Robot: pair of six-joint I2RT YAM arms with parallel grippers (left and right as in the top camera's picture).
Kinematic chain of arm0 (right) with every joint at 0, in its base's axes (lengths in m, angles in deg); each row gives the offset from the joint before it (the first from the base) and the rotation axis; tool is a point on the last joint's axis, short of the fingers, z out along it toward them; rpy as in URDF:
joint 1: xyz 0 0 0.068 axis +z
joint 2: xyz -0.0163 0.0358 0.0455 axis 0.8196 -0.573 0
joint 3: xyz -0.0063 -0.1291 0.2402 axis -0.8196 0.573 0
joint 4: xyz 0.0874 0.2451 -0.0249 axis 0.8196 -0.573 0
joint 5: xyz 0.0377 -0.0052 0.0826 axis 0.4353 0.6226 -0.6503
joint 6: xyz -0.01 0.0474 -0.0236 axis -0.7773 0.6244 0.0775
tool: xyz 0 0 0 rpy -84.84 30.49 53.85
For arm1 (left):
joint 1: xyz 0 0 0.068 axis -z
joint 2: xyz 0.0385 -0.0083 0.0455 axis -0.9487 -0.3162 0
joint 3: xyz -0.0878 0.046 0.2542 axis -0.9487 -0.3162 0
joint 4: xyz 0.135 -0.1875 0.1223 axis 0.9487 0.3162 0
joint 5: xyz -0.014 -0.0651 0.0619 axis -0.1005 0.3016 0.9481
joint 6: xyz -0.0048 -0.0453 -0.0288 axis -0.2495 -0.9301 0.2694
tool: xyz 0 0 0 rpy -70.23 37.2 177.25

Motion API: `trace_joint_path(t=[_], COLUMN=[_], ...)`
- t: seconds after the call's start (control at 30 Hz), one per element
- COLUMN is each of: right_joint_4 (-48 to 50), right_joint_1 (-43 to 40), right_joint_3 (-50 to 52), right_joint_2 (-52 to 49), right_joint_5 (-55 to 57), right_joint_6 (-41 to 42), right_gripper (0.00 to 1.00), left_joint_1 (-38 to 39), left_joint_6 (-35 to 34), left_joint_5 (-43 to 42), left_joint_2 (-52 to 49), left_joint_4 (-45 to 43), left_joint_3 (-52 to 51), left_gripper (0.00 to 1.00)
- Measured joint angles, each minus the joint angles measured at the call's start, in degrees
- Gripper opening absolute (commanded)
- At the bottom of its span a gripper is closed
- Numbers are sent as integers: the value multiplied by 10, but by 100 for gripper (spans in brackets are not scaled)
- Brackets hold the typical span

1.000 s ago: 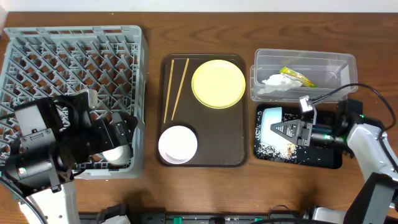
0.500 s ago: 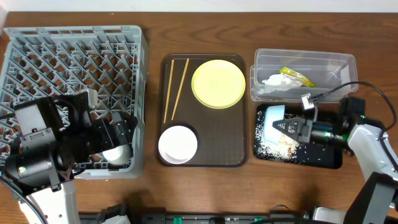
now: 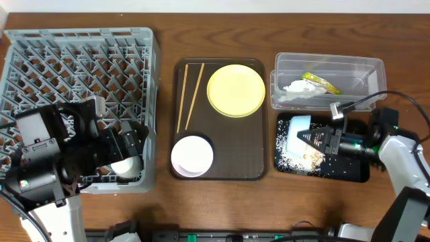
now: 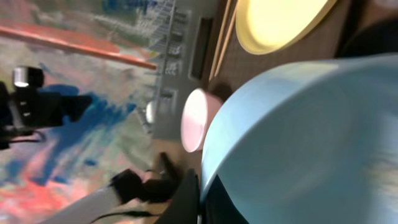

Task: Sort waste into correct bins and load items into the dishwasher
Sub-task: 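Tip the light-blue bowl over the black tray to dump the rice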

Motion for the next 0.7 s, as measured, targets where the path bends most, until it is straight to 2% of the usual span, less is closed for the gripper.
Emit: trace_joint_path(t=[0.23, 0.3, 0.43, 0.5, 0.7], right_joint_4=[19, 63, 79, 99, 58], right_joint_1=[16, 18, 26, 33, 73], right_joint_3=[0, -1, -2, -2, -10], right_joint_2=[18, 26, 31, 37, 57], right_joint_5=[-50, -36, -32, 7, 40], right_joint_6=[-22, 4, 31, 59, 105], right_gripper=[1, 1, 1, 1, 2], left_joint_1=[0, 0, 0, 0, 0], left_joint_6=[0, 0, 0, 0, 0], left_joint_5=[0, 0, 0, 0, 0], left_joint_2=[0, 0, 0, 0, 0], left_joint_4=[0, 0, 0, 0, 0], left_joint_3=[0, 0, 0, 0, 0], left_gripper=[98, 98, 98, 98, 98])
